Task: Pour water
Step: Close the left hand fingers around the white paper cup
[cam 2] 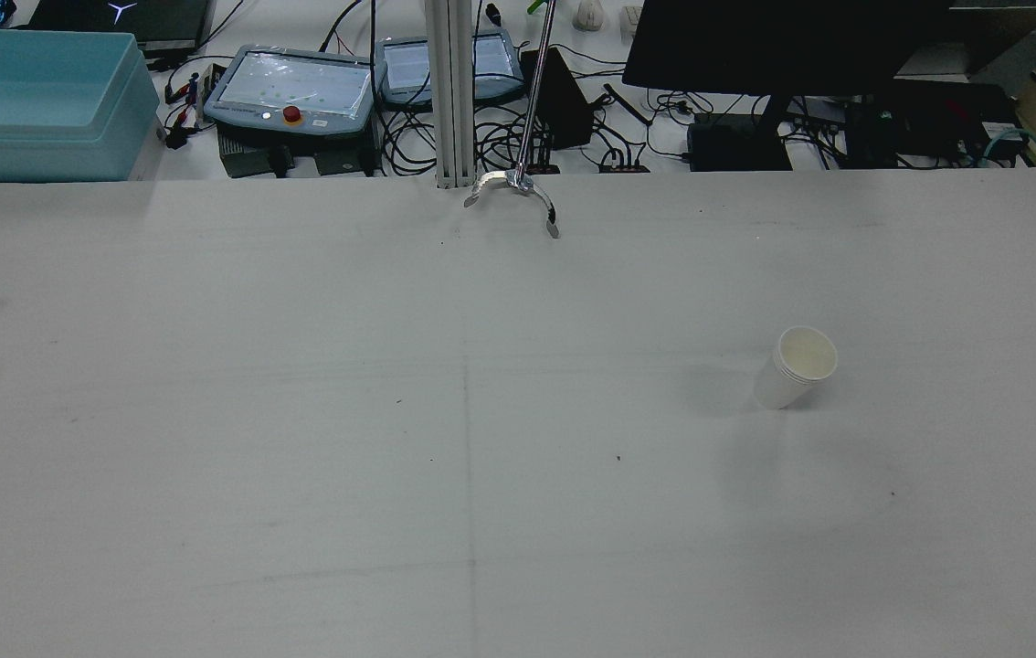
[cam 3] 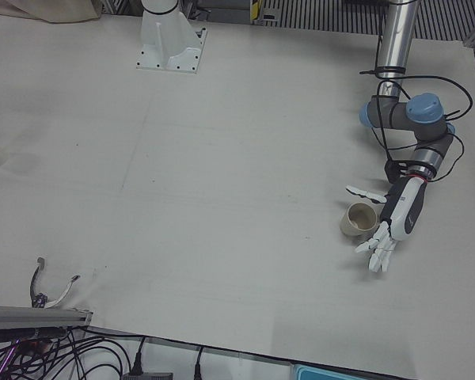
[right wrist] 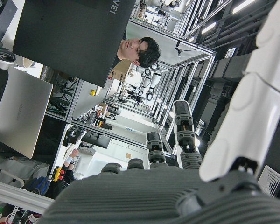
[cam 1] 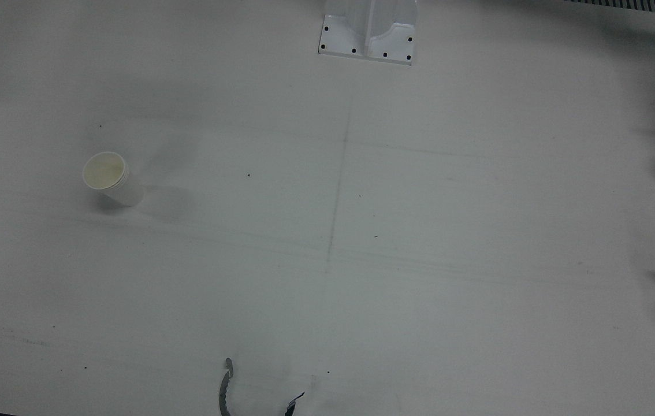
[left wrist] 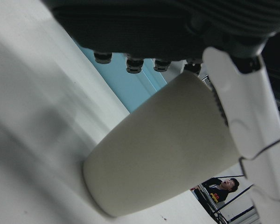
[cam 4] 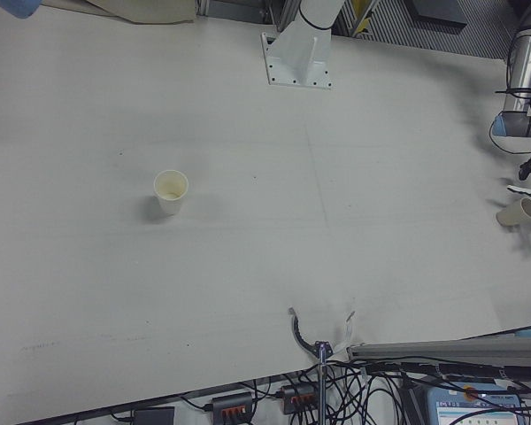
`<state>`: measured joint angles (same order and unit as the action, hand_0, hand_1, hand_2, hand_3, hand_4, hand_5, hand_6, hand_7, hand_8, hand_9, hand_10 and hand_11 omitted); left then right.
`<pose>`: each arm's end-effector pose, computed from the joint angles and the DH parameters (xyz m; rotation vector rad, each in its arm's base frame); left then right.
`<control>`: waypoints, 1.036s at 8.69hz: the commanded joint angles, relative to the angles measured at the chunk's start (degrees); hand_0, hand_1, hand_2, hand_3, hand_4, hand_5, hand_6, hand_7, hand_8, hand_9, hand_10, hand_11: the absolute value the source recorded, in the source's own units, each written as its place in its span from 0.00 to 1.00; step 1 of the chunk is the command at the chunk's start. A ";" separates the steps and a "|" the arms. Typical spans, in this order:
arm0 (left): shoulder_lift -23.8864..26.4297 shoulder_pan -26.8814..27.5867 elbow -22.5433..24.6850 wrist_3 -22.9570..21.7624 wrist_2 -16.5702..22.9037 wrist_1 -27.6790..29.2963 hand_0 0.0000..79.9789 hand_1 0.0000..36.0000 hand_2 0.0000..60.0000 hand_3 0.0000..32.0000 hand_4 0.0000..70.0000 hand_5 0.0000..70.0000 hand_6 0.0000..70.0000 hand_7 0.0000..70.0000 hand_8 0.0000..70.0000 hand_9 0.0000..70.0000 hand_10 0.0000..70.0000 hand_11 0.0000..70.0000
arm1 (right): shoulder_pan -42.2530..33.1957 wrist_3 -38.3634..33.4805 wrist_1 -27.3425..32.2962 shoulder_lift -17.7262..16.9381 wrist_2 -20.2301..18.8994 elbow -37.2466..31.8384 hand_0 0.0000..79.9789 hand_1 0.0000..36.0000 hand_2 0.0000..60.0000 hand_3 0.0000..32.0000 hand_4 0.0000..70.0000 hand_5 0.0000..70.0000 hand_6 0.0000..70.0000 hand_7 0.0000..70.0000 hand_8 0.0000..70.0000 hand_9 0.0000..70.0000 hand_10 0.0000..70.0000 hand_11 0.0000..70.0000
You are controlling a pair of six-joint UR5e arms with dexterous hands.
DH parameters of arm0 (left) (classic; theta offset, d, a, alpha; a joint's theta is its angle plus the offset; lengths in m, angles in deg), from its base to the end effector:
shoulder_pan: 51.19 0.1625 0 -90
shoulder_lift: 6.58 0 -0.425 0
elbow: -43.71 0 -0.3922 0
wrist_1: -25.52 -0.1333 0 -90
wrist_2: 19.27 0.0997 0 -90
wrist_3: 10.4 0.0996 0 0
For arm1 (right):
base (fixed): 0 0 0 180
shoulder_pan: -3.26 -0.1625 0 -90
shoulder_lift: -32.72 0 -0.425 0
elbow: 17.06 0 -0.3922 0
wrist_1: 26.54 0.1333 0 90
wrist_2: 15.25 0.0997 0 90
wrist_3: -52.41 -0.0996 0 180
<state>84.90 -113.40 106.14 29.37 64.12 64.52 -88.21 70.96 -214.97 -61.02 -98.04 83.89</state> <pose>0.0966 -0.4938 0.8349 0.3098 2.0428 -1.4331 0.1575 -0.4542 0.6392 0.5005 -2.0545 2.1515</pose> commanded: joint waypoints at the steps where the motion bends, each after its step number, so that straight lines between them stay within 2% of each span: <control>1: 1.07 0.77 -0.02 0.04 -0.24 -0.15 0.64 0.35 0.03 0.28 0.17 0.24 0.01 0.07 0.05 0.08 0.00 0.02 | -0.02 0.00 0.00 0.05 0.00 -0.05 0.64 0.31 0.00 0.00 0.26 0.21 0.12 0.25 0.01 0.03 0.00 0.00; 5: 1.16 2.27 0.07 -0.75 -0.85 -0.15 0.63 0.34 0.04 0.23 0.19 0.26 0.02 0.09 0.05 0.08 0.00 0.02 | -0.29 0.00 0.00 -0.04 0.00 0.04 0.65 0.31 0.00 0.00 0.26 0.21 0.12 0.25 0.01 0.03 0.00 0.00; 6: 1.07 2.35 0.07 -1.97 -0.85 -0.06 0.63 0.33 0.06 0.22 0.19 0.26 0.03 0.10 0.05 0.08 0.00 0.03 | -0.29 0.00 0.00 -0.04 0.00 0.04 0.64 0.31 0.00 0.00 0.26 0.21 0.12 0.25 0.01 0.03 0.00 0.00; 8: 1.07 2.44 0.07 -7.57 -1.29 0.03 0.63 0.33 0.06 0.22 0.19 0.26 0.03 0.09 0.05 0.07 0.00 0.03 | -0.37 0.00 0.00 -0.04 0.00 0.12 0.64 0.31 0.00 0.00 0.26 0.21 0.12 0.26 0.01 0.03 0.00 0.00; 9: 1.07 2.44 0.33 -8.39 -1.29 0.03 0.64 0.35 0.06 0.21 0.20 0.28 0.03 0.10 0.05 0.07 0.01 0.03 | -0.37 0.00 0.00 -0.04 0.00 0.12 0.64 0.31 0.00 0.00 0.26 0.21 0.12 0.25 0.01 0.03 0.00 0.00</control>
<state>85.98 -111.03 106.20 24.73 63.11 64.53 -88.53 70.96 -214.97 -61.06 -98.04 83.96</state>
